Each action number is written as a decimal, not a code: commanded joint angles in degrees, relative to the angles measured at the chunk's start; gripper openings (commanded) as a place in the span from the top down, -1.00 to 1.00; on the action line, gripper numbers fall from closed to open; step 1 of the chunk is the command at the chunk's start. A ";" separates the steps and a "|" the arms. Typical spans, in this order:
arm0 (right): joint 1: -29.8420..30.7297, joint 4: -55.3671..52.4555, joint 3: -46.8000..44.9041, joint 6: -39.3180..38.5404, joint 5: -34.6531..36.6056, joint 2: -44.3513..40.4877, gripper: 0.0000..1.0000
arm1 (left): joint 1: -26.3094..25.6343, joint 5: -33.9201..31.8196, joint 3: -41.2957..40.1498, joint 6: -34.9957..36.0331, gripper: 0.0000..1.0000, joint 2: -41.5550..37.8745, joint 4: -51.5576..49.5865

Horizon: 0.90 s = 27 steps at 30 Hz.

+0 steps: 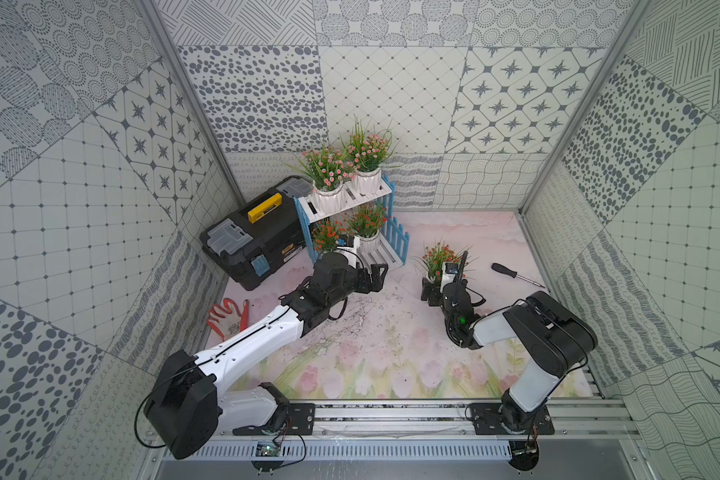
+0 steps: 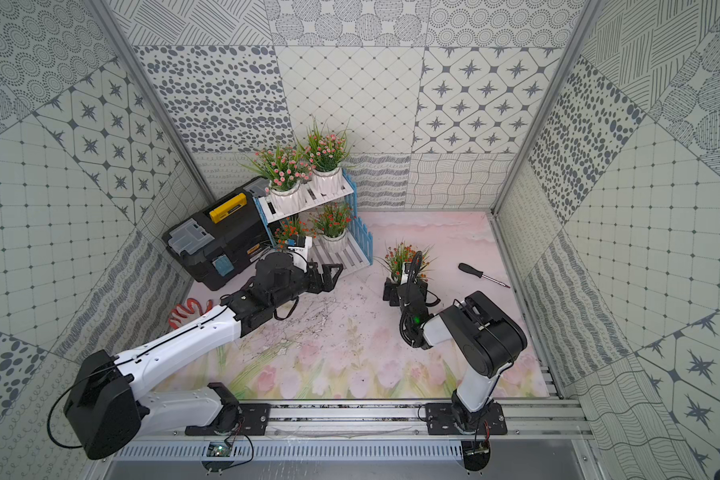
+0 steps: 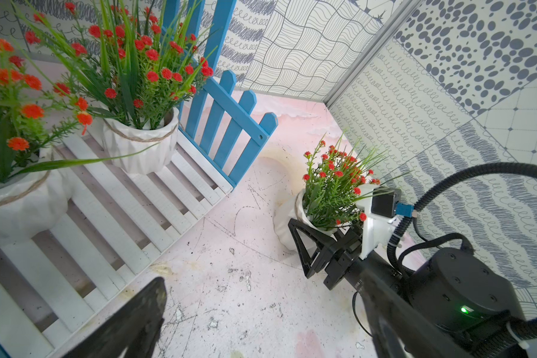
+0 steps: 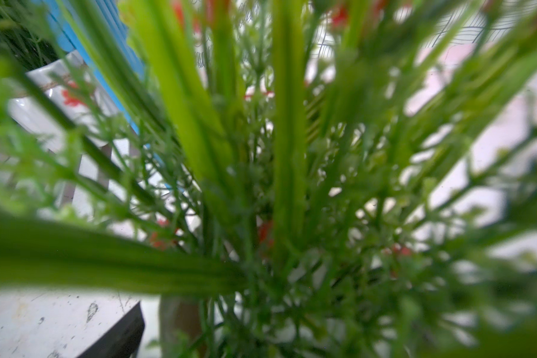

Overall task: Place the baby's breath potted plants on the rack by color
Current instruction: Pick up the baby's breath potted plant from the center of the board.

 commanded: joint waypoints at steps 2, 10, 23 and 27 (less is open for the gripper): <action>-0.17 4.27 -1.03 -0.33 -2.50 -3.23 -0.62 | -0.15 -1.11 0.45 1.29 -0.97 -0.05 2.12; -0.02 -4.00 -0.74 -2.79 -7.42 -13.14 -0.60 | -0.05 -1.75 0.55 1.73 -0.97 0.34 2.00; 4.04 -17.00 8.77 -6.34 -20.98 -19.19 -0.64 | 0.18 1.24 2.33 1.38 -0.97 -3.34 0.50; 5.78 -16.39 12.83 -5.70 -23.45 -15.54 -0.63 | 0.24 1.60 2.40 1.12 -0.97 -7.75 -0.33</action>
